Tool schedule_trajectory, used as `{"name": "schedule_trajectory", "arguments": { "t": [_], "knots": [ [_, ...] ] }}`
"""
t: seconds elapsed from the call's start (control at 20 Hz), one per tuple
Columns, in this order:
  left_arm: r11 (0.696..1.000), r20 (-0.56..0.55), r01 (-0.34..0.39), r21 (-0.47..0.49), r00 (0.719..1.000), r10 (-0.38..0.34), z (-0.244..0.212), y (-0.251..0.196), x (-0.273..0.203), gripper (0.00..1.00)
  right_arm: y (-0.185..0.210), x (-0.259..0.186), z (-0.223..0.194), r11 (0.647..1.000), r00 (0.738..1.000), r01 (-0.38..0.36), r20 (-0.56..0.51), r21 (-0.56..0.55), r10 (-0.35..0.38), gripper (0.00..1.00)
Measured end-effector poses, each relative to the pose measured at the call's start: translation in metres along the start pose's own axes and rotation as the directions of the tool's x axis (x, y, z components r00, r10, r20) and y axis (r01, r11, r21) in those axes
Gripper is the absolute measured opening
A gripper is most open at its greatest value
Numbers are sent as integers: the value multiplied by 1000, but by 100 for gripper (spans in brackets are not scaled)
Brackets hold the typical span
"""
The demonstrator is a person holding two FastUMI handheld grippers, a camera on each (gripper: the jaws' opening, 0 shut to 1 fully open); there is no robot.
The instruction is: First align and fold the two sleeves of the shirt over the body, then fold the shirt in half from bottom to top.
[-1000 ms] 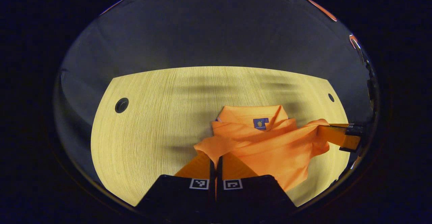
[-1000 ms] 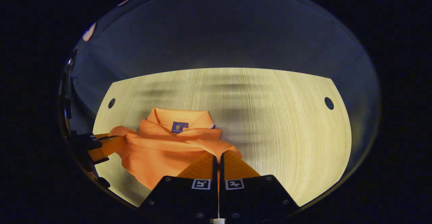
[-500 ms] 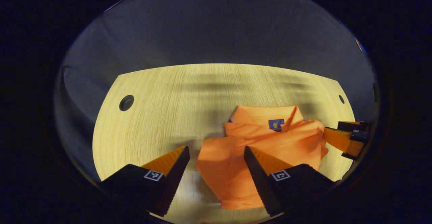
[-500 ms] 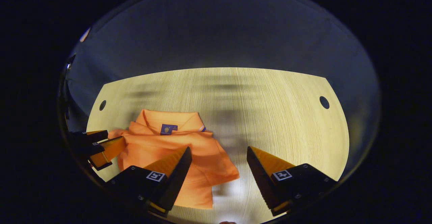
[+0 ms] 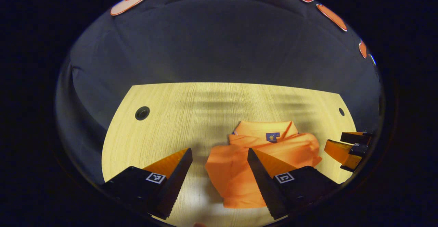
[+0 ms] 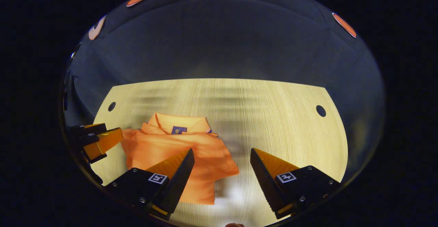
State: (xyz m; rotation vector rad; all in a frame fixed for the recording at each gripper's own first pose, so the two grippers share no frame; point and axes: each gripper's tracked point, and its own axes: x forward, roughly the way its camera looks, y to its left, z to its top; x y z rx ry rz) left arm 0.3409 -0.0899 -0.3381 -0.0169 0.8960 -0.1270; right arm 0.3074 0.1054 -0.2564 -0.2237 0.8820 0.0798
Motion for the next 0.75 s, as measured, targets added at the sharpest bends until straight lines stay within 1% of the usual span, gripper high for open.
{"name": "schedule_trajectory", "arguments": {
  "t": [0.2, 0.35, 0.6, 0.75],
  "knots": [
    [1000, 94, 11, 0, 995, -11, 22, -3, -47, 100, -3, -43, 14, 1000, 997, 4, 80, -10, -3, 100],
    [1000, 184, 2, 20, 983, -6, 40, -4, -91, 100, -4, -79, 24, 1000, 989, -2, 145, -7, 3, 100],
    [999, 343, -11, 51, 939, -7, 60, -8, -174, 99, -3, -141, 34, 999, 968, -30, 249, 12, 26, 100],
    [999, 427, 0, 47, 904, -20, 67, -13, -224, 99, -4, -187, 40, 999, 942, -51, 334, 20, 41, 100]
  ]
}}
